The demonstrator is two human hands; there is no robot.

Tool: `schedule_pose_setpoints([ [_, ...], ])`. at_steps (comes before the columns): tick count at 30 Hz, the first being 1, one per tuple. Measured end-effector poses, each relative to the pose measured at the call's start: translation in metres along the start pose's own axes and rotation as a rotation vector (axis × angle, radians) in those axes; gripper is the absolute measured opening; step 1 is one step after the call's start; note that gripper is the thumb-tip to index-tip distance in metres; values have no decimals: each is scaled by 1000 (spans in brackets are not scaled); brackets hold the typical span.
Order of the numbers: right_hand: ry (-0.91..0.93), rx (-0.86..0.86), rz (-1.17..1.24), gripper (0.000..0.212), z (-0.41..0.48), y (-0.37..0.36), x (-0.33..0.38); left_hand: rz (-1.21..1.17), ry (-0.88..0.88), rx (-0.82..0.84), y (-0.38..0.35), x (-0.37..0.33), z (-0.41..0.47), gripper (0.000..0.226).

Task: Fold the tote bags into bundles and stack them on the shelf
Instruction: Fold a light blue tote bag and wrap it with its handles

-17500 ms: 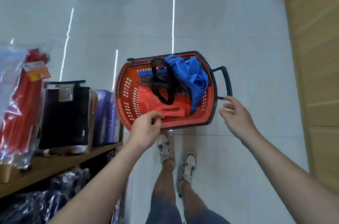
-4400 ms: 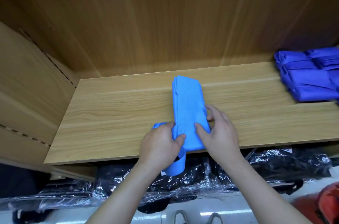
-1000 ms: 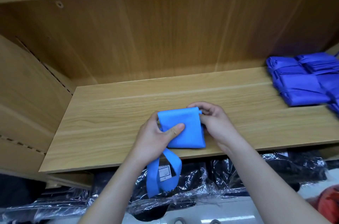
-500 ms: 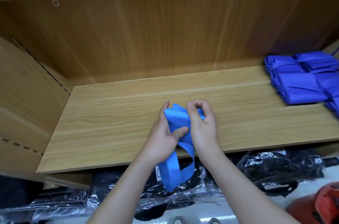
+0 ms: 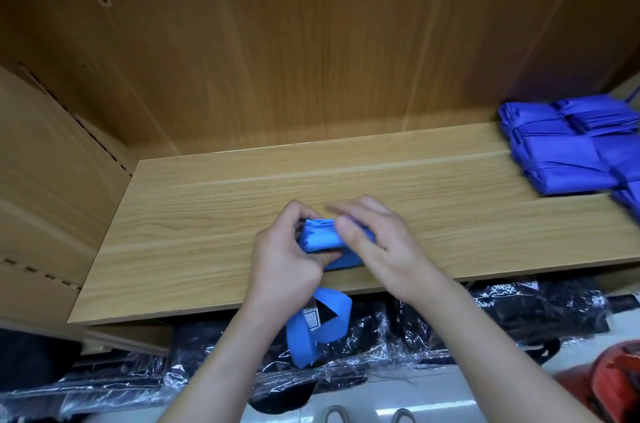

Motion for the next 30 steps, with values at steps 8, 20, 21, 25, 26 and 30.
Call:
schedule_pose_setpoints([
  [8,114,170,-392,25,8,28,2,149,-33,274,1,0,10,46],
  [20,361,45,-1082,49,3,13,20,413,-229,240,-11,11,-6,28],
  [21,355,79,-1044,48,6,13,18,448,-244,266,-11,11,-5,33],
  [25,190,92,-956,45,17,32,13,473,-2,393,16,25,-2,45],
  [26,179,71,-953,44,18,37,10,371,89,400,28,29,-3,36],
  [30,74,122,-902,43,22,46,6,-120,267,233,63,25,-6,27],
])
Point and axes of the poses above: each hand's wrist, its own z-axis towards the middle knuckle, its own y-axis out of the back of the hand, x = y × z, the point moved 3 cm from there along z, towards the middle knuckle, and after that the axes turned 10 degrees about -y, right-handed, at the moved point
